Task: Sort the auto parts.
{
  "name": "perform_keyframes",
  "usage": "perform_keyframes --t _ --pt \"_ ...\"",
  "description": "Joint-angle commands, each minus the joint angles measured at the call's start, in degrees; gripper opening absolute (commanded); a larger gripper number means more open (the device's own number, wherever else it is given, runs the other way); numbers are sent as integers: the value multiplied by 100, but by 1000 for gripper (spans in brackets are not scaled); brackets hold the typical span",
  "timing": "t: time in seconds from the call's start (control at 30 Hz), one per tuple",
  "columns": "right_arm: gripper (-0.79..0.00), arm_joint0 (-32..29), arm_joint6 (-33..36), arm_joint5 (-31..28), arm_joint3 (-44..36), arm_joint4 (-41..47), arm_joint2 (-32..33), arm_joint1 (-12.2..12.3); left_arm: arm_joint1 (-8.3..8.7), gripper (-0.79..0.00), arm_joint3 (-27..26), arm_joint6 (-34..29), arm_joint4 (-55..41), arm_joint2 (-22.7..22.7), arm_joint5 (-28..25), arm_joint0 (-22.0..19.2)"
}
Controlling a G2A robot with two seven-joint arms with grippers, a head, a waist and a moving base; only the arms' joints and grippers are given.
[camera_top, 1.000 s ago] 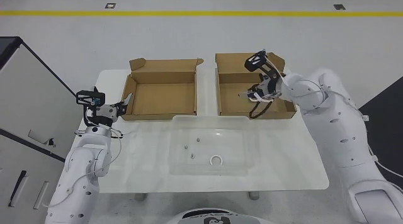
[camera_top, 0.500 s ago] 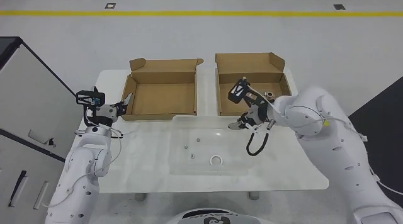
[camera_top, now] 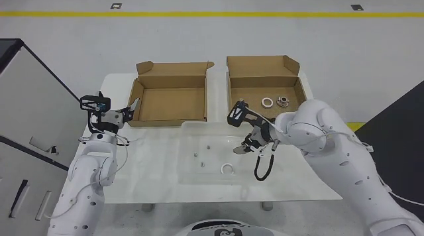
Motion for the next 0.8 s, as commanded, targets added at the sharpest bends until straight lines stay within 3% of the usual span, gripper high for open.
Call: perform_keyframes --t 0.0,0.43,0.77 --pt "0 9 -21 9 3 -8 -15 1 0 0 0 0 0 0 0 0" --pt "0 9 -21 9 3 -8 -15 1 0 0 0 0 0 0 0 0" --pt "0 386 296 33 -29 -483 -888 -94 0 0 0 0 0 0 0 0"
